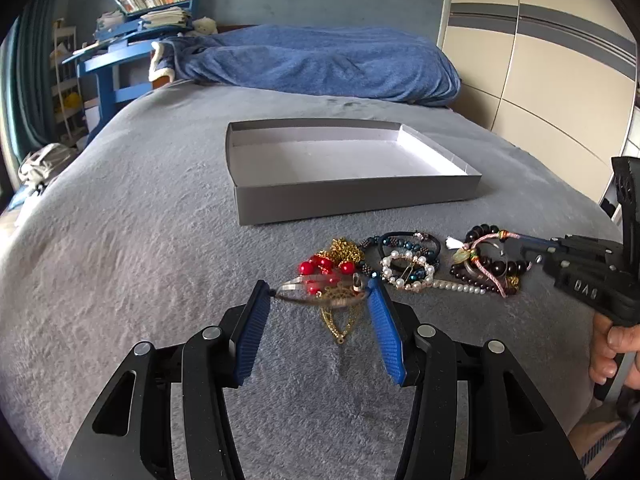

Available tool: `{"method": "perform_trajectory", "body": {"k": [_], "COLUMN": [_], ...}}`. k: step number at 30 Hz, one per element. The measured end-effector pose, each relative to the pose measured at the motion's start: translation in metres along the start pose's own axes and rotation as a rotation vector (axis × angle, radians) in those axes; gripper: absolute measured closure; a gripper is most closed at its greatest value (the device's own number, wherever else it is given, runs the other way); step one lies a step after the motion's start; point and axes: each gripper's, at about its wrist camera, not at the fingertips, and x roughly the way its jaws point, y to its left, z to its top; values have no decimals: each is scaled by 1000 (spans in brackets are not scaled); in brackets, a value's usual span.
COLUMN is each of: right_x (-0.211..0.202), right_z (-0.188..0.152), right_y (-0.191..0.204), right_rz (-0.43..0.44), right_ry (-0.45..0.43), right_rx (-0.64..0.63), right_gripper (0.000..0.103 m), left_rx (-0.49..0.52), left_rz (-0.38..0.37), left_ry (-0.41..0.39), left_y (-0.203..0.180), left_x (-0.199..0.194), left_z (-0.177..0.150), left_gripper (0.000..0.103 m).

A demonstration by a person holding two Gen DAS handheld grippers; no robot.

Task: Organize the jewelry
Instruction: 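Grasp the silver bangle with the left tool while the right tool grasps the pink string bracelet, then carry both bracelets into the box and open both tools to release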

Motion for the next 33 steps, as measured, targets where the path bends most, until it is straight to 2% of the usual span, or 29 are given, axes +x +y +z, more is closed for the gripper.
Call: {"method": "perform_trajectory", "body": {"k": [7, 14, 19, 26, 33], "right_x": [-36, -66, -75, -70, -56], "right_z": [15, 33, 38, 41, 55], "right_y": [-17, -33, -42, -49, -51], "right_rz": [62, 63, 54, 43, 52], "right_ry": [-96, -166, -178, -166, -160], "right_rx": [112, 162, 181, 187, 188], "right_gripper": [100, 100, 100, 100, 100], "left_rx": [0, 2, -5, 5, 14], "left_rz": [-4, -28, -69, -70, -46], "left_ry": [-18, -58, -93, -82, -86], "left_y": [1, 1, 3, 2, 6], "left_x": [-4, -14, -22, -22, -20], "left_z": [-1, -4, -4, 5, 38], "left_gripper": [51, 51, 51, 51, 51]}}
